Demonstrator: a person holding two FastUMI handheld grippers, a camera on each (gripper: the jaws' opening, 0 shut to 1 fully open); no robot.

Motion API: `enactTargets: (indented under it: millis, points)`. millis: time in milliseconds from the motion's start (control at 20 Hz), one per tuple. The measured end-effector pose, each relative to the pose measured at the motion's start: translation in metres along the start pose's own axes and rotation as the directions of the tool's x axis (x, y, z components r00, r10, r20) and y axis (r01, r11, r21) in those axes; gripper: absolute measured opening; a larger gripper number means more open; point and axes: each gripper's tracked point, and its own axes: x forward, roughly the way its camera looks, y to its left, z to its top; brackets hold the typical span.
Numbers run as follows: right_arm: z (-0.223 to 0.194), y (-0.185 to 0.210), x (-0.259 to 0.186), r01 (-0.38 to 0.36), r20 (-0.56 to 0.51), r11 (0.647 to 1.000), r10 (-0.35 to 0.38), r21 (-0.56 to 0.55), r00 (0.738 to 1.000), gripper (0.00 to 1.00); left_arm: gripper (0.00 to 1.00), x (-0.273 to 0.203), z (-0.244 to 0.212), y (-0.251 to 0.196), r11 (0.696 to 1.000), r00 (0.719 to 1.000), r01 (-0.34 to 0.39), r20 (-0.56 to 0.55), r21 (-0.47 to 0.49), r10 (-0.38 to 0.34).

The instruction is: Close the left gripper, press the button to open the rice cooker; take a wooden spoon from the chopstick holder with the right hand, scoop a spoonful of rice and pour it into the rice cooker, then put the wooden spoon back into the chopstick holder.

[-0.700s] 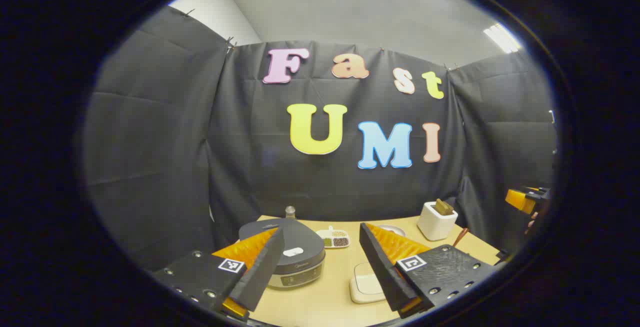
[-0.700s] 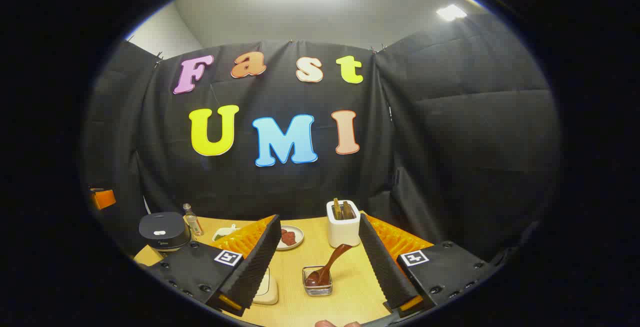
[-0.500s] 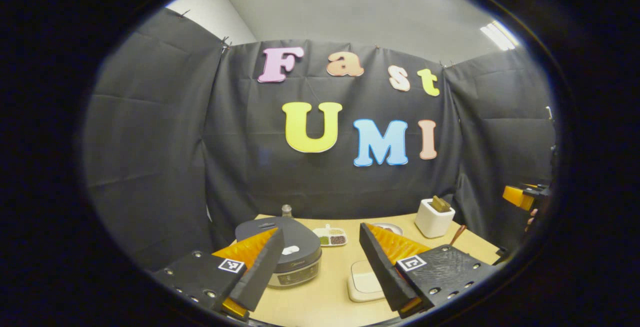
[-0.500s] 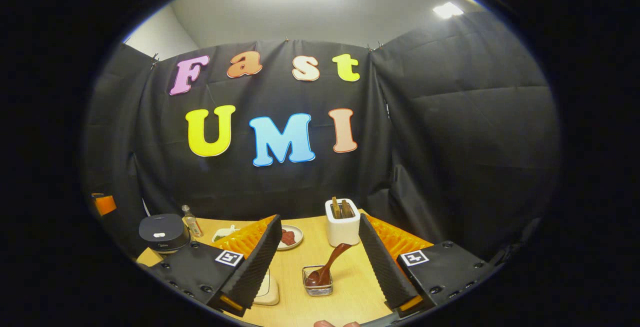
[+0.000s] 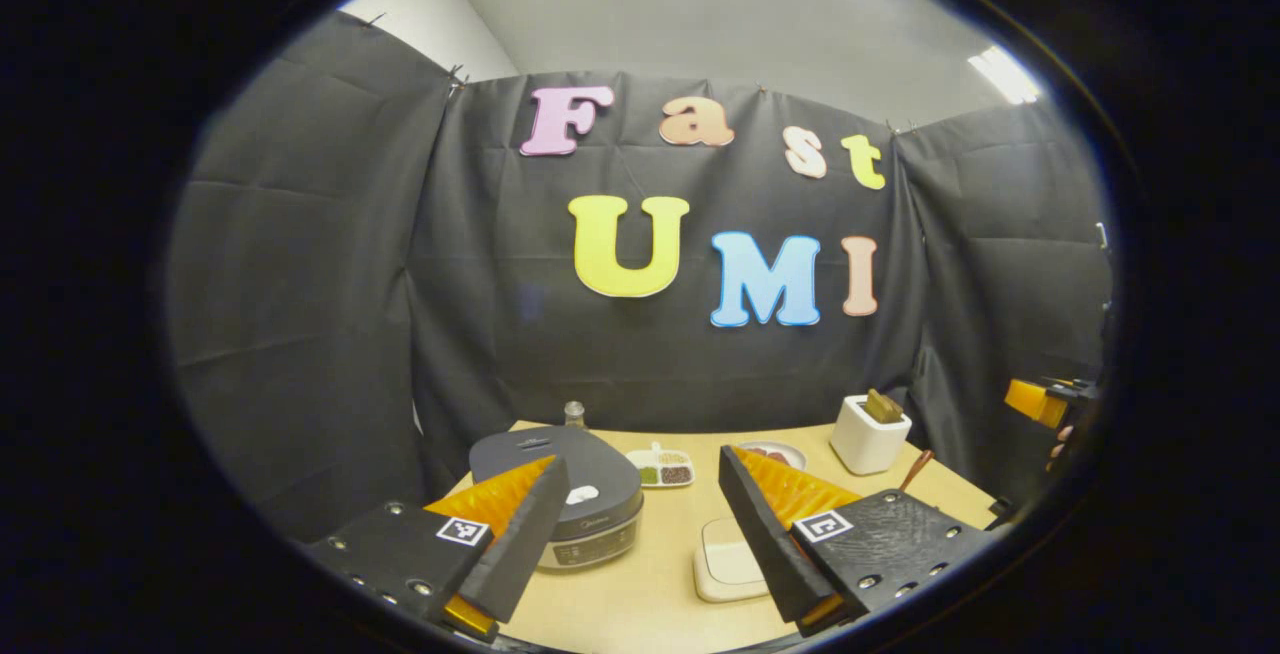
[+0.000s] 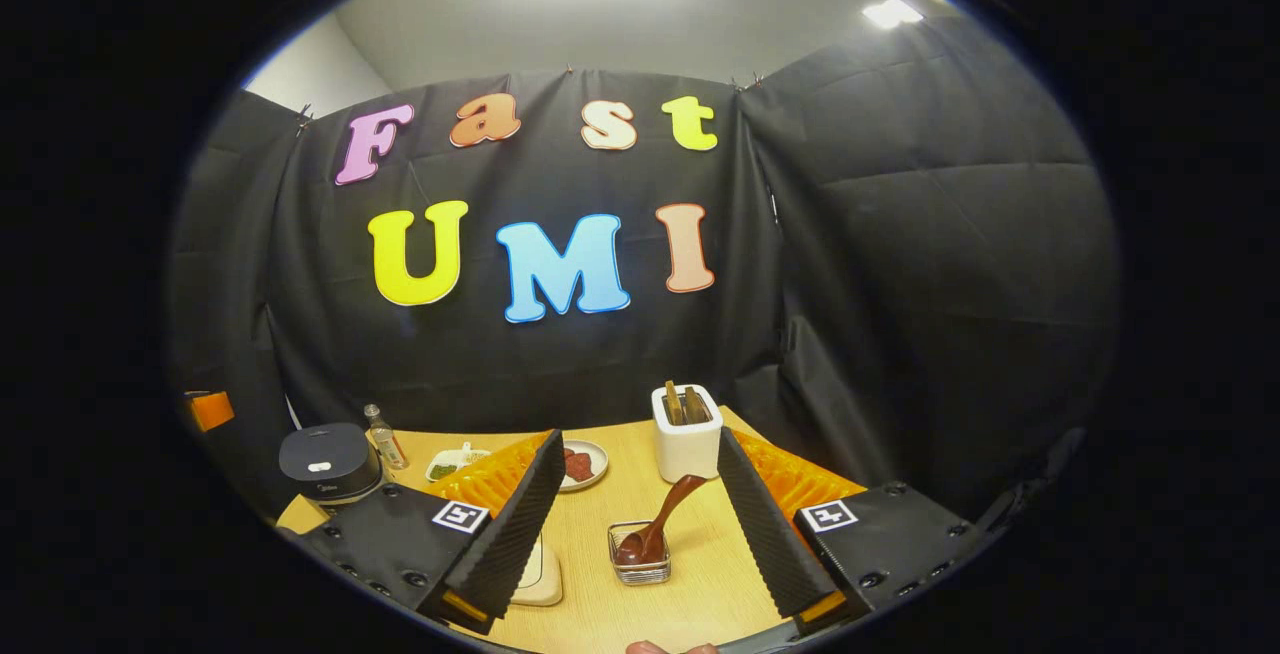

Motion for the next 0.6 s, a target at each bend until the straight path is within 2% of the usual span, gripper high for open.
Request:
enactTargets:
  millis: [50,100,250,300,400,450,500,600]
  points:
    - [-0.002,-0.002,0.000,0.006,-0.005,1.000,-0.006,0.002,1.000,0.94,0.96,0.001,-0.002,0.002,1.000,1.000,-0.001,-0.001,0.002,0.001]
    - [-0.004,-0.001,0.000,0.011,-0.009,1.000,-0.011,0.006,1.000,0.98,0.94,0.002,-0.001,0.003,1.000,1.000,-0.004,-0.003,0.004,0.004]
    - [-0.011,0.000,-0.002,0.017,-0.024,1.000,-0.017,0.016,1.000,0.98,0.96,0.005,-0.004,0.009,1.000,1.000,-0.008,-0.003,-0.009,0.008]
    - [-0.013,0.000,0.000,0.019,-0.028,1.000,-0.018,0.013,0.999,0.94,0.94,0.006,-0.006,0.011,1.000,1.000,-0.011,-0.007,-0.015,0.011]
    - [-0.014,0.002,0.003,0.022,-0.033,1.000,-0.022,0.002,0.999,0.98,0.92,0.008,-0.006,0.017,1.000,1.000,-0.017,-0.010,-0.025,0.017]
    - [-0.012,0.003,0.003,0.024,-0.034,1.000,-0.024,-0.002,0.999,0.94,0.83,0.010,-0.007,0.022,0.999,1.000,-0.022,-0.010,-0.026,0.022]
    - [-0.011,0.003,0.005,0.024,-0.029,1.000,-0.024,-0.009,0.999,0.98,0.74,0.009,-0.006,0.029,0.999,0.999,-0.038,-0.012,-0.029,0.038]
    - [-0.005,-0.001,0.006,0.037,-0.013,0.999,-0.038,-0.027,0.999,0.97,0.57,0.014,-0.009,0.038,0.997,0.998,-0.057,-0.028,-0.052,0.056]
